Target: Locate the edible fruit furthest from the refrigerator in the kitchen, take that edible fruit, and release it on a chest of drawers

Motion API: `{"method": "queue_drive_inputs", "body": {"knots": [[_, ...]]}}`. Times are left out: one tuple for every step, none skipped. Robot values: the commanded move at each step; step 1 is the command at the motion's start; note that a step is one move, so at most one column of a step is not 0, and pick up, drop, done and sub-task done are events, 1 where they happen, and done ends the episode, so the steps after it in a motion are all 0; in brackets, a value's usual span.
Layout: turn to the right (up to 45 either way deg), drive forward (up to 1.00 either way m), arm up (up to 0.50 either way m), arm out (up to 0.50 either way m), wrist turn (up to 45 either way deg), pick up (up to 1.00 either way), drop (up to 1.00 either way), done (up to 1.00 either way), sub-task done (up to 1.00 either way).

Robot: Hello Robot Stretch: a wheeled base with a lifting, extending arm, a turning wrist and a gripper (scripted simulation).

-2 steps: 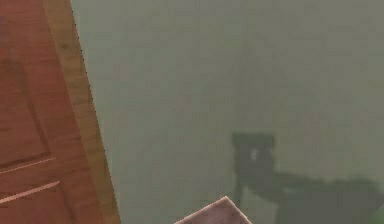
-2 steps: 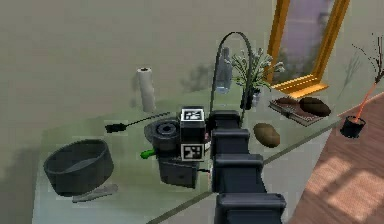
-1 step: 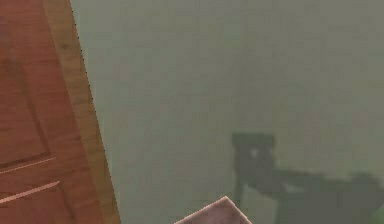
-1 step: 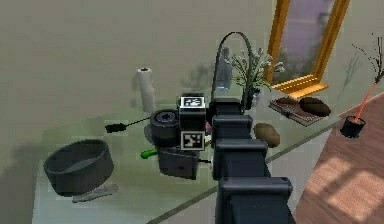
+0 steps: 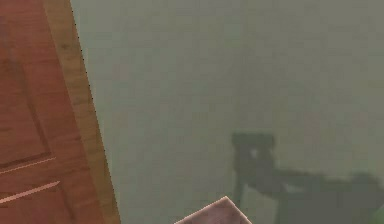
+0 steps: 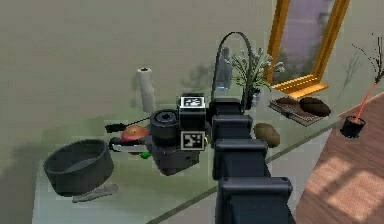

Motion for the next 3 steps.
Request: {"method": "queue_drive_inputs", "body": {"knots": [[0.0,0.00,0.00,0.00,-45.0,0.00,0.00,0.00,0.00],[0.0,0.00,0.00,0.00,-45.0,0.00,0.00,0.00,0.00],[0.0,0.00,0.00,0.00,-6.0,0.00,0.00,0.00,0.00]]}}
